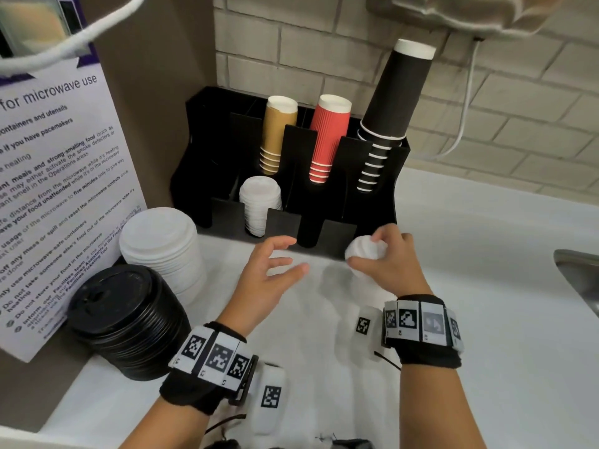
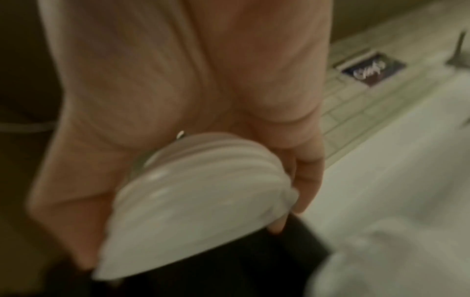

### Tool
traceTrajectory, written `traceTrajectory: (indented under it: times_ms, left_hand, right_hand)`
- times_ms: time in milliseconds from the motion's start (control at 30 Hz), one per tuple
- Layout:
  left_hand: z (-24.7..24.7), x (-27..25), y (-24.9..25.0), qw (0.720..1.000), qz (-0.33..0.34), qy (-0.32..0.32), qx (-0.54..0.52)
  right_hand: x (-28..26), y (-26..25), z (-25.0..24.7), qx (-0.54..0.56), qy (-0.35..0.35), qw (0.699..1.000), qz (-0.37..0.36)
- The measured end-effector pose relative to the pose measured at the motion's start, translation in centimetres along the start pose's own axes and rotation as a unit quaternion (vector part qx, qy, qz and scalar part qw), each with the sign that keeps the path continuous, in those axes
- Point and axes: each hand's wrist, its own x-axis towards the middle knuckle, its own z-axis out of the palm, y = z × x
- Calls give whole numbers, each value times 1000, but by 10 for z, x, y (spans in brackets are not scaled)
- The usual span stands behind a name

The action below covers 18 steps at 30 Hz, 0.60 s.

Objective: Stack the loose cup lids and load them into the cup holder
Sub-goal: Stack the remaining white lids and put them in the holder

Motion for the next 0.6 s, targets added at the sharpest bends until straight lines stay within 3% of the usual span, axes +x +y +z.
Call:
traceTrajectory:
  times_ms: [133, 233, 467, 600]
  left_hand:
    - [6, -1, 3, 996, 7, -85, -34]
    - [7, 0, 3, 991, 28, -92, -93]
    - [1, 0, 3, 990, 85, -39, -106]
    - [-3, 0, 5, 991, 81, -24, -107]
  right_hand:
    - [-10, -37, 14, 158, -132, 977, -59]
    - [-15, -50, 23, 221, -225, 947, -58]
    - [-18, -58, 33, 232, -280, 928, -79]
    - [-16, -59, 27, 231, -283, 927, -82]
